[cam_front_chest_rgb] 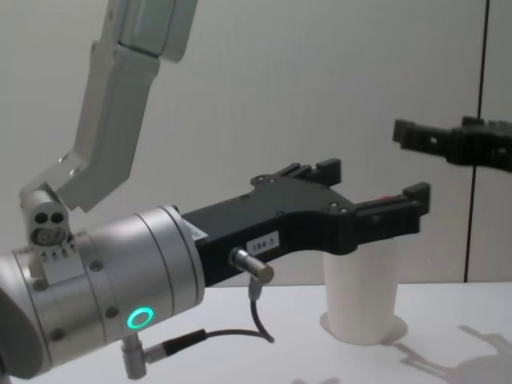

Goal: Place the pen into the pen holder.

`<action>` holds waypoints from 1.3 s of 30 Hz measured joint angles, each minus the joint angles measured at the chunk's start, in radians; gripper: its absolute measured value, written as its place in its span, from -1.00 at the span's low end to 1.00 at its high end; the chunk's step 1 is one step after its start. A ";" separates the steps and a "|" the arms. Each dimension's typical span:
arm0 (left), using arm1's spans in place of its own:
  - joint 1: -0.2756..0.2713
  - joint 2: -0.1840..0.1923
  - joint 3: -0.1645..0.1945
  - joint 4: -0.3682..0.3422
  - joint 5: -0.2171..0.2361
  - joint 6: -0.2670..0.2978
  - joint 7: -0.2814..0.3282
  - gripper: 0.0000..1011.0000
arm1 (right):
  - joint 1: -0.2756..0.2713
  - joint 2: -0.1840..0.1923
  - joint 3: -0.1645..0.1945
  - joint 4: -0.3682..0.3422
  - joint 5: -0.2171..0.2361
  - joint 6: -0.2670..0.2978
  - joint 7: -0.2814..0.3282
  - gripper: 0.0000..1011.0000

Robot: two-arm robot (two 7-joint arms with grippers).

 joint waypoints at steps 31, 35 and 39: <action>-0.051 0.073 0.034 0.012 0.077 0.081 0.403 0.98 | -0.188 -0.018 0.060 -0.055 -0.110 -0.023 -0.048 0.98; -0.057 0.082 0.039 0.013 0.087 0.092 0.454 0.98 | -0.189 -0.018 0.060 -0.055 -0.111 -0.023 -0.048 0.98; -0.062 0.090 0.042 0.014 0.096 0.100 0.498 0.98 | -0.189 -0.018 0.060 -0.055 -0.111 -0.023 -0.048 0.98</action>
